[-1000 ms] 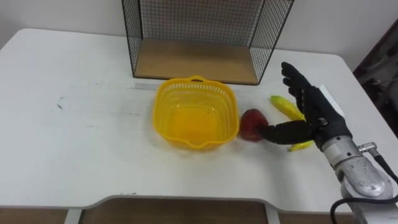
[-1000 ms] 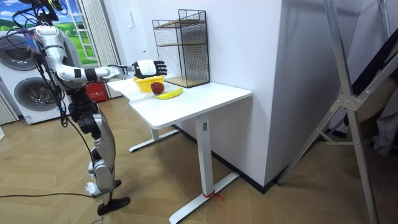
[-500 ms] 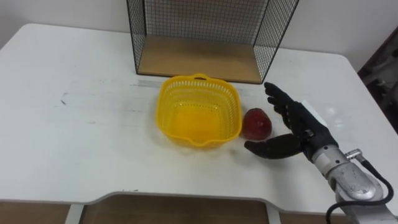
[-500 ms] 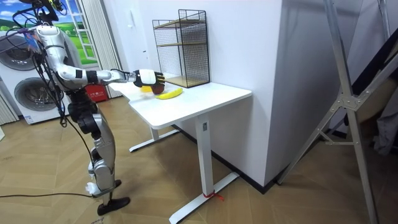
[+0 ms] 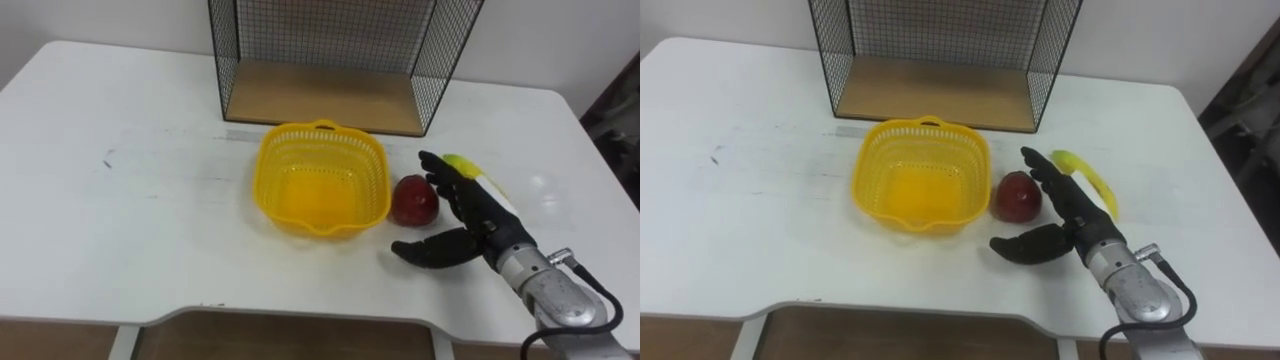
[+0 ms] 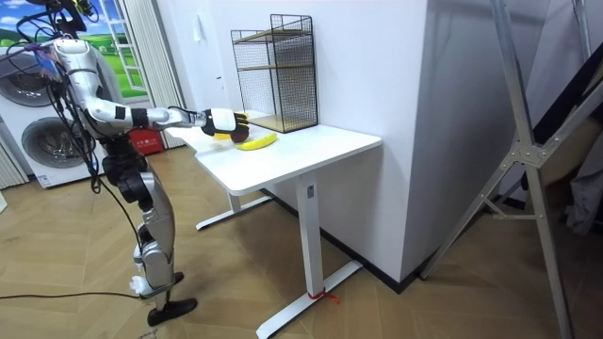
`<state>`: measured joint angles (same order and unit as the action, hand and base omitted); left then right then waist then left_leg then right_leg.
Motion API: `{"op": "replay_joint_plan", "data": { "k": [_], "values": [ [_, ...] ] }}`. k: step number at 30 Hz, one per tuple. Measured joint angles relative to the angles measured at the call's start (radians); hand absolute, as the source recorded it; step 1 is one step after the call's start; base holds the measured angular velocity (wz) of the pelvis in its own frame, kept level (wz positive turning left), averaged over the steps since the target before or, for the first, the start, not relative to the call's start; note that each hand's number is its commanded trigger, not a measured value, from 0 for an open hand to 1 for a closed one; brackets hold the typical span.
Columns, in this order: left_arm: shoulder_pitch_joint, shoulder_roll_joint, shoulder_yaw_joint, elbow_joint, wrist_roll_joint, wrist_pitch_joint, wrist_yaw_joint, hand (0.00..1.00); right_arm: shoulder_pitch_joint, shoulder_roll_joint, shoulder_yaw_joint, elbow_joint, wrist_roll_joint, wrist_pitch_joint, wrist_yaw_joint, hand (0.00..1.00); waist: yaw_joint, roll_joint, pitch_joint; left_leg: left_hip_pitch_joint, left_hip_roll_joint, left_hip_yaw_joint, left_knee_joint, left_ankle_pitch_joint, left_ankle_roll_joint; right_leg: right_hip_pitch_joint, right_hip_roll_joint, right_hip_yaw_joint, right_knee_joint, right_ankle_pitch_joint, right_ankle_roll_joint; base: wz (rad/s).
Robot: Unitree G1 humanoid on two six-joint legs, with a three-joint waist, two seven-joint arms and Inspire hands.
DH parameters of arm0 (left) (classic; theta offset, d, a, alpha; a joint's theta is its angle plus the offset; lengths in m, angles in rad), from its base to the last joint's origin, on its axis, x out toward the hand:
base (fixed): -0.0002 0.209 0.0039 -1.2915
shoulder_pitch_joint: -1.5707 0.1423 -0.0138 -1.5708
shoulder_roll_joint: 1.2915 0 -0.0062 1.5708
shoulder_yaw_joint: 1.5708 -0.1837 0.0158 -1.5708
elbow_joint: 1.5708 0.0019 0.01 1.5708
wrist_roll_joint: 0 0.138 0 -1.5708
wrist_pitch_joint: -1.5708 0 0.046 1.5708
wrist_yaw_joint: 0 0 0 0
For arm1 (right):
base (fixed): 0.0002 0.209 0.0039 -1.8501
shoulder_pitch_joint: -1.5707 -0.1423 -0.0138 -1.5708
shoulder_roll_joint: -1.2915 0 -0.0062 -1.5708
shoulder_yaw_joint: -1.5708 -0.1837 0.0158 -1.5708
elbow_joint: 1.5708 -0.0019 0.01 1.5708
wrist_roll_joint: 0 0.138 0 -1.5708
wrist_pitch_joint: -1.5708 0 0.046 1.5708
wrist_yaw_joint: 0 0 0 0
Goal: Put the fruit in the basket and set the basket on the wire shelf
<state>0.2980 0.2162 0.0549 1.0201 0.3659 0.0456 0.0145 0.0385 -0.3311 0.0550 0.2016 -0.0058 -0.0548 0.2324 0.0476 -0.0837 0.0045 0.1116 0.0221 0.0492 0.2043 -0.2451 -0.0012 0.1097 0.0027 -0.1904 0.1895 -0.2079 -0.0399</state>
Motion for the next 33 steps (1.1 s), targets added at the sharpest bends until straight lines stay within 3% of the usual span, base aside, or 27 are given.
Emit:
{"op": "replay_joint_plan", "data": {
  "k": [20, 33],
  "values": [
    [-0.019, -0.003, 0.000, 0.023, -0.001, 0.018, 0.003, 0.00, -0.096, 0.000, 0.000, 0.049, 0.006, 0.013, -0.013, 0.00, 0.031, 0.006, 0.0050, 0.007, -0.002, -0.010, 0.001, 0.000, 0.000, 0.016, -0.001, -0.016, -0.005, 0.000, 0.000, 0.01],
    [-0.017, -0.003, 0.000, 0.021, -0.001, 0.024, -0.016, 0.00, -0.144, -0.001, 0.000, 0.119, 0.045, 0.024, -0.008, 0.00, 0.036, 0.006, 0.0041, 0.006, -0.001, -0.011, 0.003, 0.000, 0.000, 0.020, -0.002, -0.025, -0.005, 0.000, 0.000, 0.00]
  ]
}}
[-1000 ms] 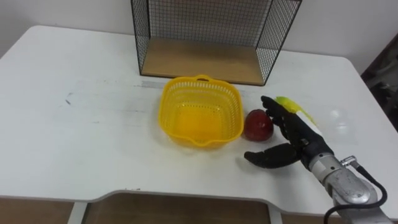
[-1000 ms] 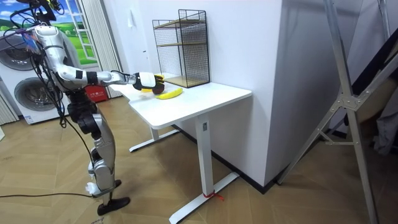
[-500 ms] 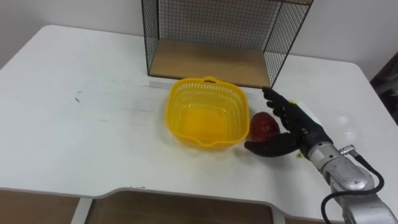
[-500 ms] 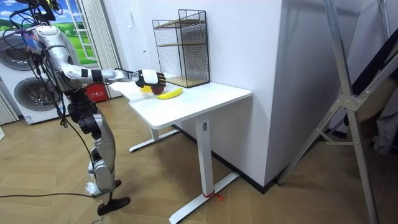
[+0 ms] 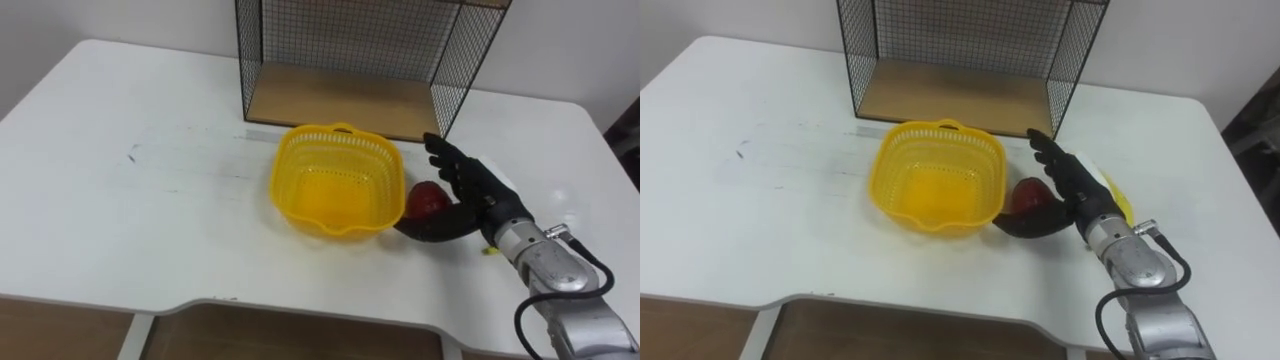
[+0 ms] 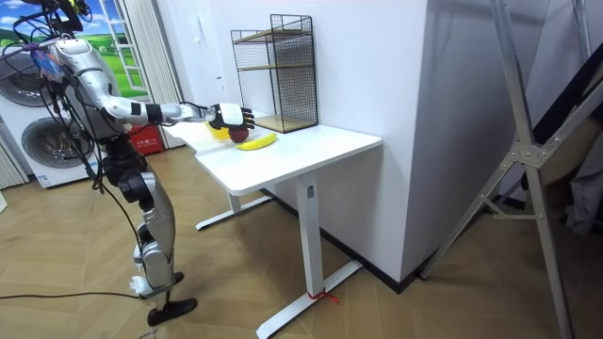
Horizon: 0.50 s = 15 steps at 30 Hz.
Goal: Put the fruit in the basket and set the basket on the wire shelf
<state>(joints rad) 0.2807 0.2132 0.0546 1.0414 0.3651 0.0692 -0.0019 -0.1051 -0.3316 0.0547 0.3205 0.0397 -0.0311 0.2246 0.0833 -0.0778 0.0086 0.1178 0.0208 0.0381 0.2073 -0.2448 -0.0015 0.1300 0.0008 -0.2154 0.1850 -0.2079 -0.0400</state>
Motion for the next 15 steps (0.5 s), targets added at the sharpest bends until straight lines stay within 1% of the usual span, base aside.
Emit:
{"op": "replay_joint_plan", "data": {
  "k": [5, 15],
  "values": [
    [-0.001, 0.000, 0.000, 0.000, 0.000, 0.004, -0.007, 0.00, -0.005, 0.000, 0.000, 0.035, 0.000, 0.002, 0.000, 0.00, 0.000, -0.002, -0.0017, 0.000, 0.000, -0.003, 0.000, 0.000, 0.000, 0.001, -0.001, -0.005, 0.000, 0.000, 0.000, 0.00],
    [-0.001, 0.000, 0.000, 0.000, 0.000, 0.005, -0.009, 0.00, -0.005, 0.000, 0.000, 0.076, 0.000, 0.002, 0.000, 0.00, 0.001, -0.003, -0.0003, 0.001, 0.000, -0.011, 0.006, 0.000, 0.000, 0.007, -0.001, -0.007, -0.001, 0.000, 0.000, 0.00]
  ]
}}
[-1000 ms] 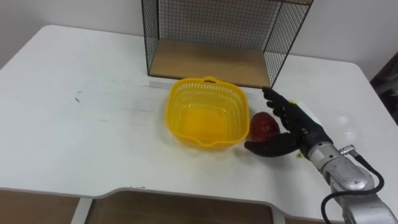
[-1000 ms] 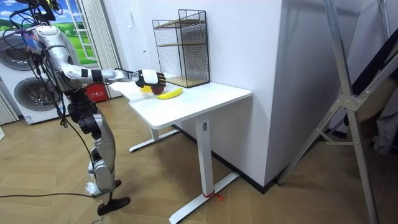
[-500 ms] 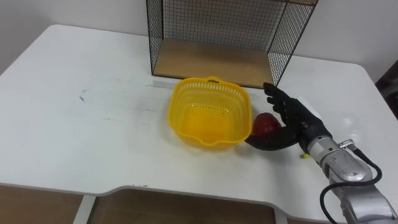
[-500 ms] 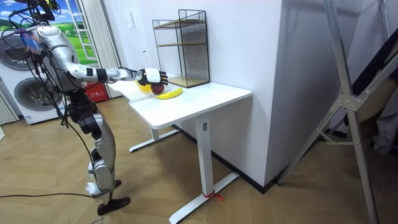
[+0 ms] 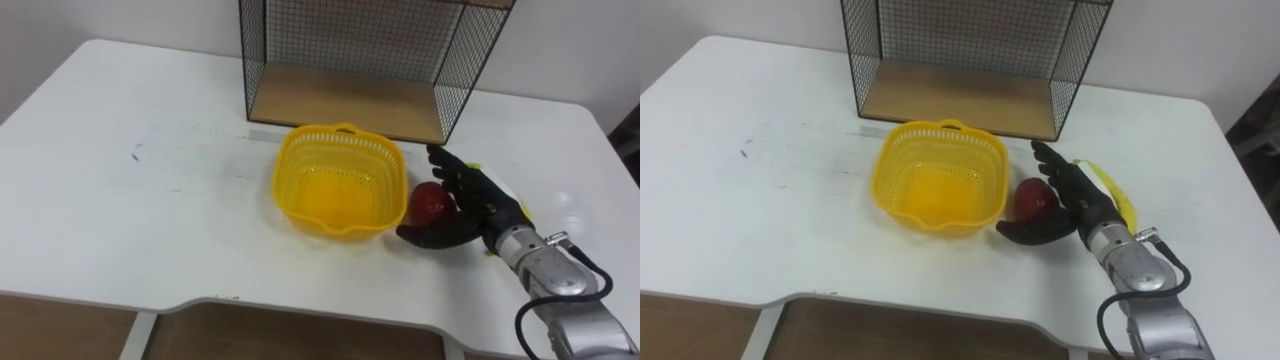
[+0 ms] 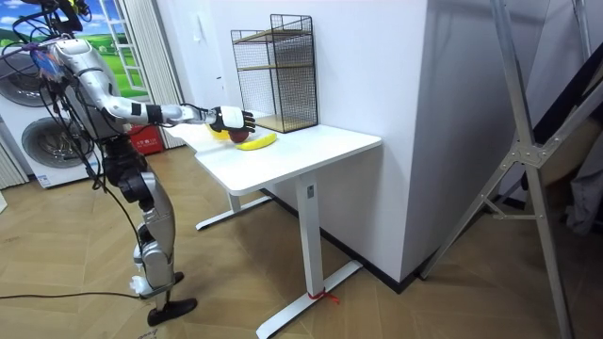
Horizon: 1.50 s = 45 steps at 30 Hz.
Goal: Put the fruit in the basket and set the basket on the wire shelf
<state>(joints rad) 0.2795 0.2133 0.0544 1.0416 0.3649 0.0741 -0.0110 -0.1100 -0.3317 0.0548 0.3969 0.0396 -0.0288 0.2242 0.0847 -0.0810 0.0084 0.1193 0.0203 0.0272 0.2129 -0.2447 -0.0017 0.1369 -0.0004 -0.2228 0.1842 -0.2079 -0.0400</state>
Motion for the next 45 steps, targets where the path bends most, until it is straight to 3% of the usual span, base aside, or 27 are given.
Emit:
{"op": "replay_joint_plan", "data": {
  "k": [8, 18, 19, 20, 26, 45],
  "values": [
    [0.001, 0.000, 0.000, 0.000, 0.000, 0.008, 0.000, 0.00, 0.000, 0.000, 0.000, 0.063, -0.006, -0.002, -0.002, 0.00, -0.001, 0.004, 0.0048, 0.003, -0.001, -0.001, 0.008, 0.000, 0.000, 0.007, -0.001, 0.000, 0.000, 0.000, 0.000, 0.00],
    [-0.008, 0.001, 0.003, -0.001, 0.001, 0.005, 0.001, 0.00, -0.008, 0.001, 0.000, 0.106, -0.058, -0.041, 0.009, 0.00, -0.003, 0.002, -0.0020, 0.011, -0.002, -0.003, 0.007, 0.000, 0.000, 0.011, 0.000, 0.001, -0.014, 0.002, 0.000, 0.00],
    [-0.008, 0.001, 0.003, -0.001, 0.001, 0.005, 0.001, 0.00, -0.008, 0.001, 0.000, 0.106, -0.059, -0.042, 0.010, 0.64, -0.003, 0.003, -0.0028, 0.011, -0.002, -0.003, 0.007, 0.000, 0.000, 0.012, 0.000, 0.001, -0.015, 0.002, 0.000, 0.00],
    [-0.008, 0.001, 0.003, -0.001, 0.002, 0.003, 0.001, 0.00, -0.008, 0.001, 0.000, 0.106, -0.065, -0.043, 0.012, 1.00, -0.005, 0.004, -0.0060, 0.012, -0.002, -0.004, 0.007, 0.000, 0.000, 0.014, 0.000, 0.001, -0.015, 0.002, -0.001, 0.00],
    [-0.004, 0.002, 0.003, 0.000, 0.002, -0.002, 0.005, 0.00, -0.011, 0.001, -0.009, 0.134, -0.092, -0.049, -0.007, 1.00, -0.004, 0.009, -0.0118, 0.016, -0.002, -0.007, 0.008, 0.000, 0.000, 0.022, 0.000, 0.000, -0.015, 0.002, -0.001, 0.00],
    [-0.003, 0.003, 0.004, 0.001, 0.001, -0.002, 0.000, 0.00, -0.020, 0.002, -0.046, 0.175, -0.081, -0.045, -0.040, 1.00, -0.004, 0.005, -0.0087, 0.015, -0.002, -0.004, 0.007, 0.000, 0.000, 0.020, 0.000, 0.000, -0.016, 0.002, -0.001, 0.00]
  ]
}}
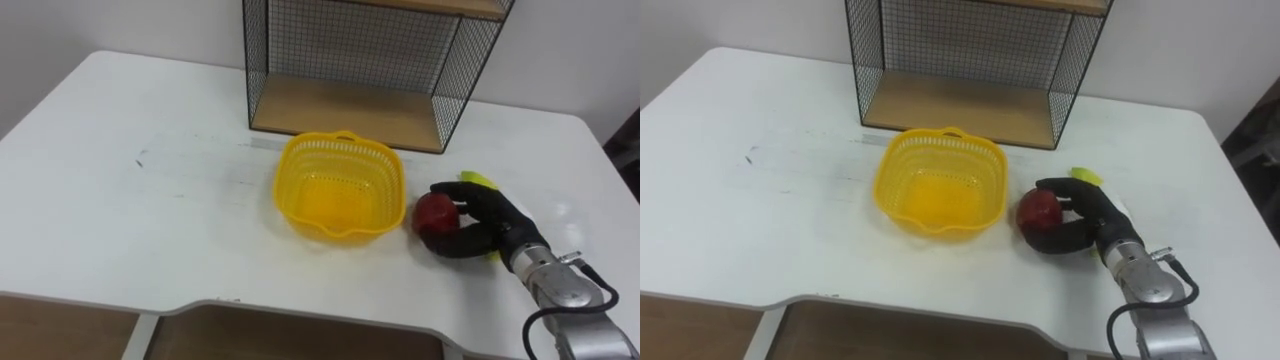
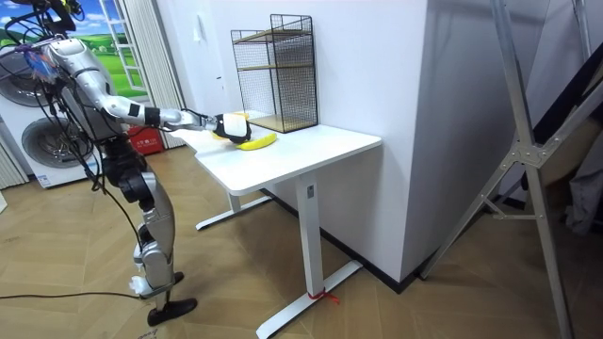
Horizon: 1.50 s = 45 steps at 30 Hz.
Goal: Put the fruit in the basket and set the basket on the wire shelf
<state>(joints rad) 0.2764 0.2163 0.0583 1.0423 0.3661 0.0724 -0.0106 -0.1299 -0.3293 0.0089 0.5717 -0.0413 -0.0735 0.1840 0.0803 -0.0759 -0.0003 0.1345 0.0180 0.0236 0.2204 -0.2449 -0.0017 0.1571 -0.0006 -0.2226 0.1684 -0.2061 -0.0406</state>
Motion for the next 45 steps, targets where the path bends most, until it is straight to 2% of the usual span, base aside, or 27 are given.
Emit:
{"op": "replay_joint_plan", "data": {
  "k": [7, 13, 21, 29, 37, 40, 45],
  "values": [
    [-0.002, 0.000, 0.018, 0.000, 0.001, 0.000, 0.006, 0.00, 0.004, -0.002, -0.003, 0.006, 0.103, 0.010, 0.003, 1.00, 0.000, 0.000, 0.0012, -0.003, -0.001, -0.001, -0.003, 0.000, 0.000, 0.000, 0.000, 0.000, -0.001, 0.000, 0.000, 0.00],
    [0.015, -0.002, 0.022, -0.001, 0.001, 0.001, 0.007, 0.00, 0.014, -0.002, -0.005, 0.010, 0.203, 0.011, -0.023, 1.00, -0.016, -0.003, -0.0006, -0.004, 0.000, 0.000, -0.014, 0.000, 0.000, -0.001, 0.000, -0.003, -0.002, 0.000, 0.000, 0.00],
    [0.027, -0.006, 0.047, -0.002, 0.001, 0.003, 0.007, 0.00, 0.020, 0.003, -0.083, -0.015, 0.320, 0.014, -0.079, 1.00, -0.030, 0.020, -0.0052, -0.002, 0.000, 0.003, -0.016, 0.000, 0.000, 0.000, 0.001, 0.001, -0.003, -0.001, 0.001, 0.00],
    [0.026, -0.007, 0.039, 0.001, 0.001, 0.002, 0.007, 0.00, 0.020, 0.003, -0.089, -0.062, 0.333, 0.014, -0.107, 1.00, -0.030, 0.014, -0.0039, 0.003, 0.001, 0.004, -0.015, 0.000, 0.000, 0.002, 0.001, 0.004, 0.004, -0.001, 0.001, 0.00],
    [0.025, -0.008, 0.039, 0.004, 0.022, 0.000, 0.007, 0.00, 0.020, 0.004, -0.088, -0.277, 0.303, 0.010, -0.150, 1.00, -0.020, 0.010, -0.0005, 0.012, 0.002, 0.019, -0.018, 0.000, 0.000, 0.002, 0.003, 0.021, 0.001, -0.001, 0.001, -0.05],
    [0.024, -0.009, 0.039, 0.004, 0.022, 0.000, 0.006, 0.00, 0.020, 0.004, -0.086, -0.348, 0.297, 0.010, -0.150, 1.00, -0.018, 0.008, 0.0032, 0.009, 0.001, 0.020, -0.020, 0.000, 0.000, -0.002, 0.003, 0.022, 0.001, -0.001, 0.001, 0.00],
    [0.016, -0.011, 0.038, 0.001, 0.022, 0.001, 0.007, 0.00, 0.019, 0.003, -0.047, -0.439, 0.186, 0.011, -0.137, 1.00, -0.014, 0.010, 0.0024, 0.006, 0.004, 0.029, -0.022, 0.000, 0.000, -0.012, 0.005, 0.031, 0.007, -0.001, 0.001, -0.05]
  ]
}}
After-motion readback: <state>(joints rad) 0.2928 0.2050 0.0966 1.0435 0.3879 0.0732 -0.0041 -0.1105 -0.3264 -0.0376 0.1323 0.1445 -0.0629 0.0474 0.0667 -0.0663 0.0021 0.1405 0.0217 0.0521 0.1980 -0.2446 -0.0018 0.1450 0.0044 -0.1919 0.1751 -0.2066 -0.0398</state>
